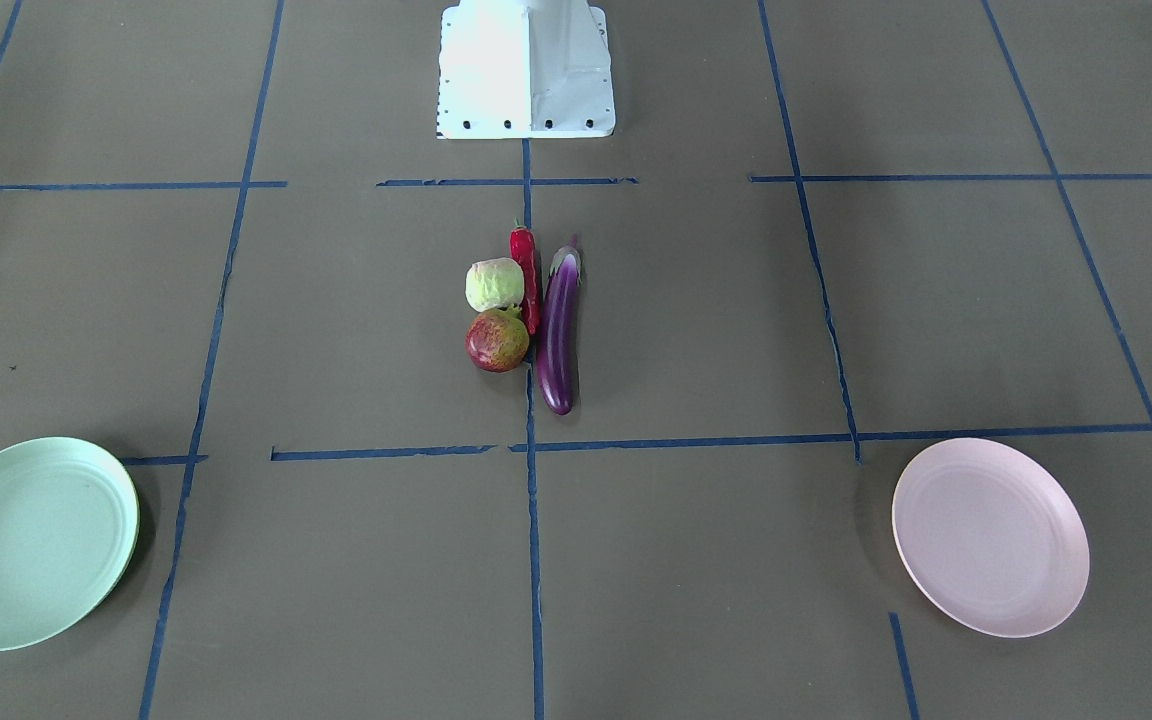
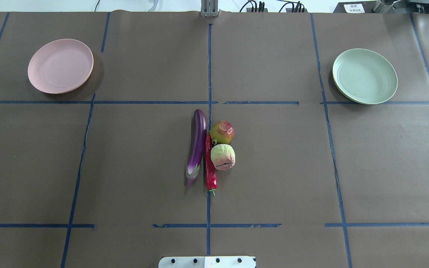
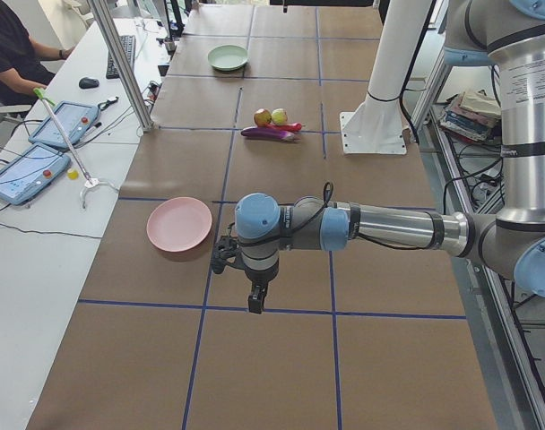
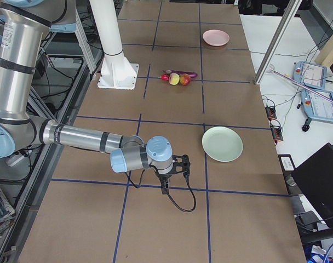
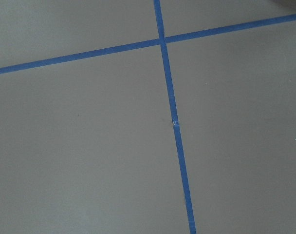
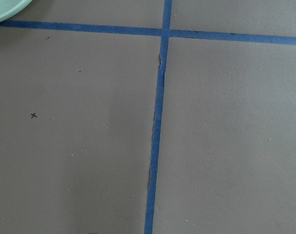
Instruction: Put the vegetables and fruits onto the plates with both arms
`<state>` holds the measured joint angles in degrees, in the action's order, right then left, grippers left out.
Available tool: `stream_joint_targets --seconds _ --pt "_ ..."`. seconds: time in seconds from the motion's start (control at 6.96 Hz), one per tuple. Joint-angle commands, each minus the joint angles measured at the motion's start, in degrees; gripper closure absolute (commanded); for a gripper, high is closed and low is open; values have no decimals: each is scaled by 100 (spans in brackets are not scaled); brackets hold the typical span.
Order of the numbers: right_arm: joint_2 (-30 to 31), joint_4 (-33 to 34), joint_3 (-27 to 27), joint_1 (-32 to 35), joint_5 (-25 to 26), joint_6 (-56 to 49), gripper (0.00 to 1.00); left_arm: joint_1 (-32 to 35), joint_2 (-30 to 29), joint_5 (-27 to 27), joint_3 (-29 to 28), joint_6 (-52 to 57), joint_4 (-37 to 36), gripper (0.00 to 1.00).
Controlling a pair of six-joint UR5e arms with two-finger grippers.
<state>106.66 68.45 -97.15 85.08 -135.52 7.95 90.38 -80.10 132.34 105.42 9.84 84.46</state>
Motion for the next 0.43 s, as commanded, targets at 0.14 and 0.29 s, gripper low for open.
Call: stream_joint_targets --seconds 0.14,0.29 --pt "-5 2 -6 0 -1 4 0 -65 -23 -23 5 18 0 0" --pt "-5 -7 -6 0 -1 -4 0 -65 -6 -32 5 18 0 0"
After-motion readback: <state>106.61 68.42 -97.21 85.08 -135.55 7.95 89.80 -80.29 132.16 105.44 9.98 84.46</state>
